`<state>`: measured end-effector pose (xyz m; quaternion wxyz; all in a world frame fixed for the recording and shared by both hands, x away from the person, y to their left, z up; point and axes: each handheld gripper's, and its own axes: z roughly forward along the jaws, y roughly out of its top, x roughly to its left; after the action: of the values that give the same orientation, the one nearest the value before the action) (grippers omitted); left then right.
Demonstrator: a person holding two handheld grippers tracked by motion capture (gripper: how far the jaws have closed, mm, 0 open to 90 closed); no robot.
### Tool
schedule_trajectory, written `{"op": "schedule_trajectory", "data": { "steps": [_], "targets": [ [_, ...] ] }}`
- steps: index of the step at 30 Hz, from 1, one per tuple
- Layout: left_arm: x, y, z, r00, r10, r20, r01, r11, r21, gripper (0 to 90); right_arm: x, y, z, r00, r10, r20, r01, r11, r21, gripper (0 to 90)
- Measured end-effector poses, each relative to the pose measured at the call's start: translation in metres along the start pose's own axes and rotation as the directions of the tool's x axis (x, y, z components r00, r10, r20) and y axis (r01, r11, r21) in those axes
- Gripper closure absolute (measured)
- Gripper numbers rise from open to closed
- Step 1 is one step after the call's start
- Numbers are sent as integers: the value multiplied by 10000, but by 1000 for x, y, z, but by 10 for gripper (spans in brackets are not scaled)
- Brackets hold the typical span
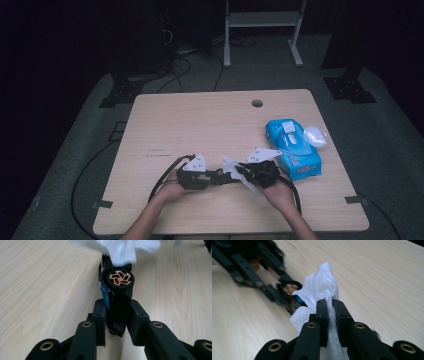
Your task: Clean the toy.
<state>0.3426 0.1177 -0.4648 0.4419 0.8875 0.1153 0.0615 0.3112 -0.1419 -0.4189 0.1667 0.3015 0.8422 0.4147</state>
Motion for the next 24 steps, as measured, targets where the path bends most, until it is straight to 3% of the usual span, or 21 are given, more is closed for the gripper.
{"op": "schedule_trajectory", "data": {
  "steps": [3, 5, 8, 12, 15, 17, 20, 24],
  "targets": [
    [0, 0, 0, 10000, 77, 18, -77, 10000, 30, 705, -15, -9, -11, 9975, 360, 600, -364, 9993, 64, 832],
    [0, 1, 1, 9999, 99, 17, -99, 9999, 49, 705, -22, -13, -15, 9950, 825, 557, -824, 9966, -44, 833],
    [0, 1, 2, 10000, 32, 34, -32, 10000, 23, 705, -18, -12, -15, 9960, 790, 420, -787, 9969, -90, 832],
    [0, 1, 1, 10000, 51, 6, -51, 10000, 13, 705, -11, -7, -9, 9991, 394, 135, -393, 9992, -79, 832],
    [0, 1, 1, 10000, 87, 10, -87, 10000, 26, 705, -19, -12, -14, 9974, 562, 461, -562, 9984, -21, 832],
    [0, 1, 1, 10000, 55, 36, -55, 10000, 14, 705, -30, -17, -20, 9925, 953, 771, -957, 9954, 24, 832],
    [0, 1, 1, 10000, 82, 33, -83, 10000, 27, 705, -39, -19, -29, 9880, 1352, 747, -1333, 9906, -293, 832],
    [0, 1, 1, 10000, 85, 12, -85, 10000, 29, 705, -31, -10, -24, 9947, 920, 465, -905, 9953, -339, 832]
  ]
}}
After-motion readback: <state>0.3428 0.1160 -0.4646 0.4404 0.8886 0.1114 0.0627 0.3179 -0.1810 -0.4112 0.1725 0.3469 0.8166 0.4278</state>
